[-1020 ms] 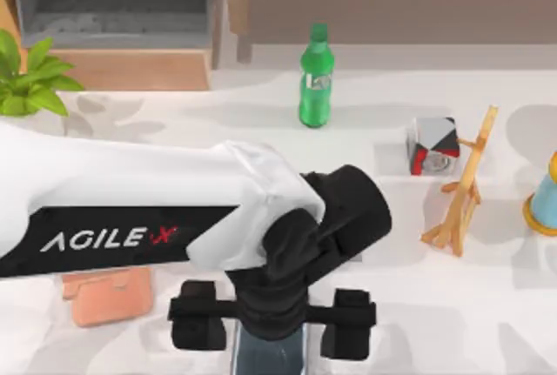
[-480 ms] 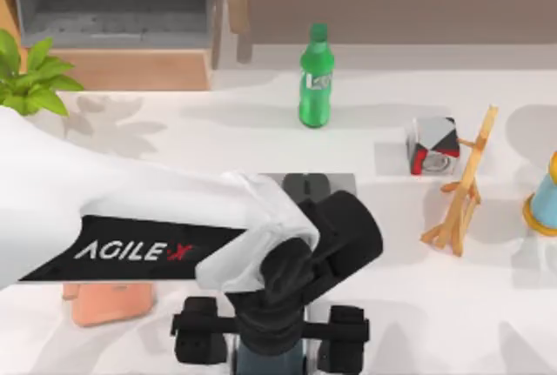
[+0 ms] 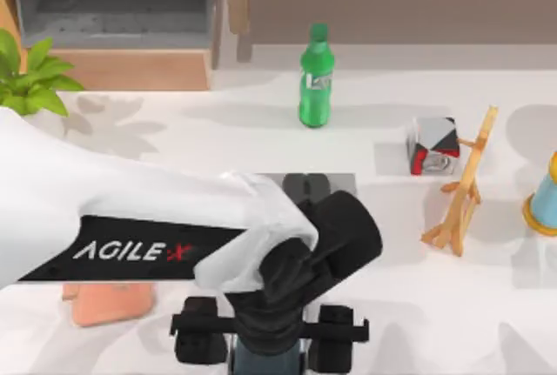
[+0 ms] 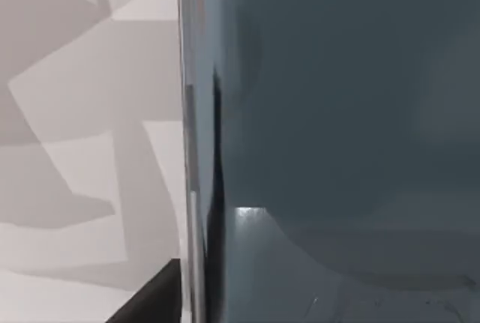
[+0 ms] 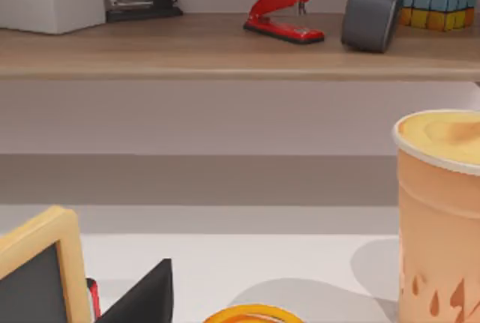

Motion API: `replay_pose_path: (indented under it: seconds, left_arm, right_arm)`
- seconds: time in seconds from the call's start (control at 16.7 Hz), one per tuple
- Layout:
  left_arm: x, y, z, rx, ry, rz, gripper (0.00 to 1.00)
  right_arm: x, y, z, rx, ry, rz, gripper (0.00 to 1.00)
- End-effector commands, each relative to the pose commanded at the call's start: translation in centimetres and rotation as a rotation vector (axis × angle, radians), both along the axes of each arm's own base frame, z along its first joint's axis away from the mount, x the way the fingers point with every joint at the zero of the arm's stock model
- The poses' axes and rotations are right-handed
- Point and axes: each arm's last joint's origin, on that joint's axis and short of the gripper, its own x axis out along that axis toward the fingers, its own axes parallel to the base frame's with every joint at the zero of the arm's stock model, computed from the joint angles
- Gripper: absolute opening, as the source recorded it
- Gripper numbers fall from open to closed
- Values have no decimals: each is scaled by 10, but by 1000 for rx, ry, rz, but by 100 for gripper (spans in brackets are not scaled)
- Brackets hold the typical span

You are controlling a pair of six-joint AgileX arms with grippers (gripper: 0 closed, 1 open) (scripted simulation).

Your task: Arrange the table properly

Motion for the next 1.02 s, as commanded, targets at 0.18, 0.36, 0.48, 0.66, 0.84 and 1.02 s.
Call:
replay_pose_path:
  seconds: [0.18, 0.36, 0.48, 0.66, 0.84, 1.02]
  left_arm:
    - [0, 0, 0, 0, 0, 0, 17]
    - [0, 0, 0, 0, 0, 0, 0]
    - [0, 0, 0, 0, 0, 0, 0]
    - [0, 0, 0, 0, 0, 0, 0]
    - [0, 1, 8, -5, -7, -5, 0]
    - [0, 1, 16, -2, -7, -5, 0]
  right_arm:
    - [0, 0, 0, 0, 0, 0, 100]
    - [0, 0, 0, 0, 0, 0, 100]
    - [0, 0, 0, 0, 0, 0, 100]
    - [0, 0, 0, 0, 0, 0, 100]
    - [0, 0, 0, 0, 0, 0, 100]
    - [0, 0, 0, 0, 0, 0, 100]
